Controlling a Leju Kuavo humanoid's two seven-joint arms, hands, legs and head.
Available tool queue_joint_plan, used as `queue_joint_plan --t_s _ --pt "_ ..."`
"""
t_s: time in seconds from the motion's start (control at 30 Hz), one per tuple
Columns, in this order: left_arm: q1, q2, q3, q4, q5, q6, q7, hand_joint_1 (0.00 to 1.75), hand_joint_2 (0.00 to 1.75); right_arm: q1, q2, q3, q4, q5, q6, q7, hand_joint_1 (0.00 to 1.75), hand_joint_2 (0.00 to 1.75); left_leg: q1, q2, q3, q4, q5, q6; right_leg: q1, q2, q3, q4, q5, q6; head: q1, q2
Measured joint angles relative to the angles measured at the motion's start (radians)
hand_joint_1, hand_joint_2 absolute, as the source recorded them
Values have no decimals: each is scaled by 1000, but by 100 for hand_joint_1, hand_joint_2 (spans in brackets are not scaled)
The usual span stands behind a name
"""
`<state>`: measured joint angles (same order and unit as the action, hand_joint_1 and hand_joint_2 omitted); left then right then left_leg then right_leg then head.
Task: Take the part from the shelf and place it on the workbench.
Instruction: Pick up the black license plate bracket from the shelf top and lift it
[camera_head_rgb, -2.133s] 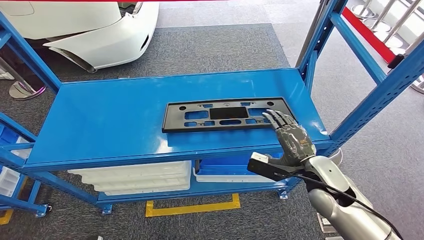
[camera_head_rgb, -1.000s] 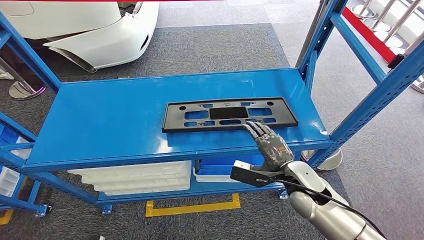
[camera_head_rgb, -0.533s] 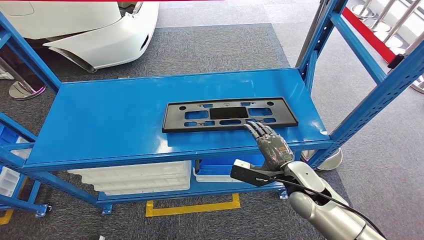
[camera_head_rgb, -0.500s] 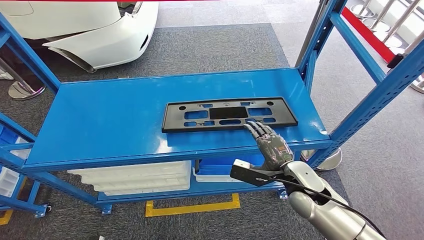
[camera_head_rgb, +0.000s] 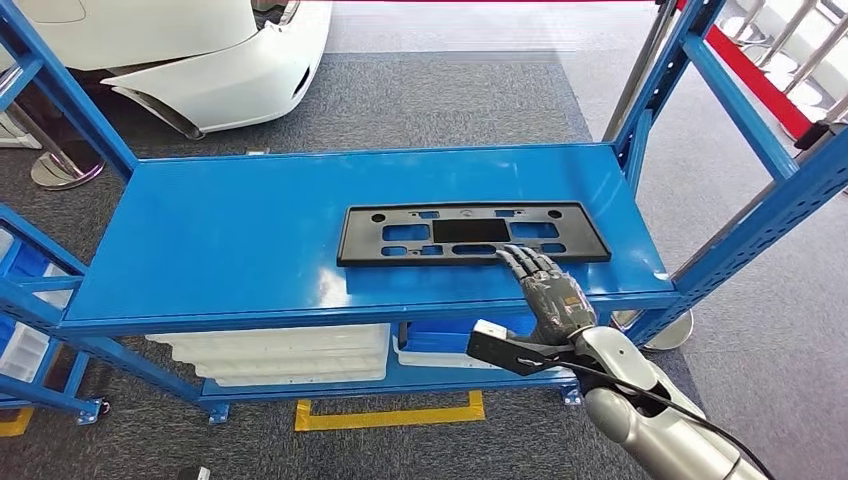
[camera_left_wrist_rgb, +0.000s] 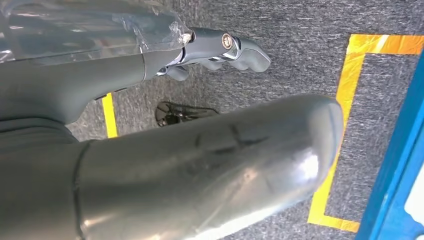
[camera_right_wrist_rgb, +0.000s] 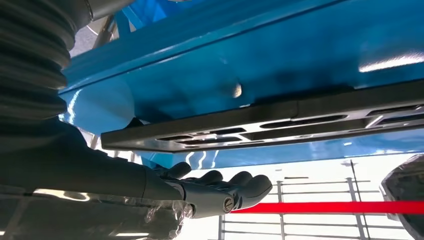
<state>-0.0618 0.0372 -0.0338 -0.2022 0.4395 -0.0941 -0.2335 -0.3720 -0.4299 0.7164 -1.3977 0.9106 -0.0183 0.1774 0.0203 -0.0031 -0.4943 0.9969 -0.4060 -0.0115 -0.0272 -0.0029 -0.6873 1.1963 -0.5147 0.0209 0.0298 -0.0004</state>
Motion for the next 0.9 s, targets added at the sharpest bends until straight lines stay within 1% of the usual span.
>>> queue_joint_plan --t_s 0.03,0.07,0.1,0.17,0.2,0.23,0.27,0.3,0.33,0.37,0.4,0.43,0.47,0.5,0.53,0.57,0.6,0.63,0.67,0.73,0.77,0.8,0.83,0.9 --pt "0 0 0 0 0 0 0 0 0 0 0 0 0 0 0 0 0 175 3 -1 5 2 -10 -7 0 1 23 -59 36 2 2 0" --pt "-1 0 0 0 0 0 0 0 0 0 0 1 1 0 0 0 0 175 3 -2 8 6 -19 -15 1 2 43 -107 56 3 6 0" --pt "-2 0 -1 0 0 0 -1 0 0 -2 0 1 1 0 1 1 0 175 3 -2 8 9 -26 -23 3 3 55 -133 55 -2 8 0" --pt "-2 -1 -3 0 0 0 -1 0 0 -3 -1 2 2 0 1 2 0 175 1 -2 7 8 -33 -36 8 8 60 -143 33 -20 5 0" --pt "-2 -1 -5 0 1 0 -1 0 0 -4 -1 3 2 0 1 2 0 175 3 -2 9 6 -36 -41 8 9 63 -145 25 -31 0 0" --pt "-3 -1 -6 0 1 -1 -1 0 0 -4 -1 3 2 0 0 2 0 175 4 -1 11 11 -42 -46 8 10 67 -147 21 -38 -5 0" --pt "-4 -1 -7 0 1 -1 -2 0 0 -5 -1 3 2 0 0 2 0 175 4 -1 4 35 -53 -50 7 9 73 -149 16 -45 -11 0" --pt "-5 -1 -7 0 1 -1 -2 0 0 -6 -1 3 1 0 0 2 0 175 4 -1 -18 79 -70 -53 7 8 80 -151 12 -51 -18 0" --pt "-5 -1 -7 0 1 -1 -2 0 0 -7 -1 3 1 0 0 2 0 175 3 0 -55 147 -92 -55 9 7 87 -153 6 -57 -26 0" --pt "-4 -1 -8 0 1 0 -2 0 0 -7 -1 4 1 0 0 2 0 175 2 0 -104 224 -114 -55 11 6 94 -153 0 -62 -34 0" --pt "-1 -1 -8 0 1 0 -2 0 0 -6 -1 4 2 0 0 2 0 175 1 0 -152 290 -125 -54 14 6 102 -153 -7 -64 -40 0" --pt "1 -1 -8 0 2 0 -2 0 0 -6 -1 5 2 1 0 3 0 175 -1 0 -188 327 -118 -50 17 7 111 -153 -15 -66 -44 0" --pt "3 -1 -8 0 3 1 -2 0 0 -6 -1 6 3 2 0 5 0 175 -4 0 -207 326 -89 -44 20 7 123 -154 -24 -67 -49 0" --pt "4 -1 -8 0 4 1 -2 0 0 -6 -1 6 4 4 0 8 0 175 -9 -1 -208 283 -39 -35 23 8 138 -154 -33 -68 -54 0" --pt "4 -1 -9 0 4 2 -2 0 0 -6 -1 6 4 6 0 11 0 175 -16 -1 -197 218 17 -22 25 8 152 -155 -44 -69 -59 0" --pt "5 1 -9 1 4 3 -2 0 0 -7 -1 6 5 8 0 13 0 175 -22 0 -184 161 59 -8 28 8 163 -157 -53 -68 -60 0" --pt "6 2 -9 2 4 3 -2 0 0 -9 0 6 6 9 0 15 0 175 -29 1 -169 112 84 4 27 8 171 -160 -60 -66 -61 0" --pt "7 2 -9 2 4 3 -2 0 0 -9 0 6 7 11 0 16 0 175 -35 3 -160 84 87 13 25 7 174 -165 -63 -62 -62 0" --pt "7 3 -9 3 4 3 -3 0 0 -10 0 7 7 11 0 17 0 175 -37 4 -152 68 79 18 23 6 176 -167 -60 -56 -63 0" --pt "6 3 -10 3 5 3 -3 0 0 -12 0 7 8 11 -1 18 0 175 -34 3 -124 30 71 22 19 3 183 -169 -54 -45 -68 0" --pt "7 3 -12 3 5 3 -3 0 0 -14 0 7 8 11 -2 18 0 175 -30 2 -106 14 71 23 19 3 182 -154 -55 -40 -67 0" --pt "7 3 -13 3 5 3 -3 0 0 -18 0 7 8 11 -2 18 0 175 -27 0 -87 1 70 25 19 3 168 -125 -65 -36 -63 0" --pt "7 3 -15 3 5 3 -3 0 0 -20 0 7 9 11 -2 18 0 175 -25 -1 -73 -8 68 25 18 3 138 -77 -82 -32 -58 0" --pt "7 3 -17 3 5 3 -3 0 0 -22 0 7 11 12 -1 19 0 175 -23 -3 -56 -12 56 25 14 4 50 37 -118 -24 -48 0"
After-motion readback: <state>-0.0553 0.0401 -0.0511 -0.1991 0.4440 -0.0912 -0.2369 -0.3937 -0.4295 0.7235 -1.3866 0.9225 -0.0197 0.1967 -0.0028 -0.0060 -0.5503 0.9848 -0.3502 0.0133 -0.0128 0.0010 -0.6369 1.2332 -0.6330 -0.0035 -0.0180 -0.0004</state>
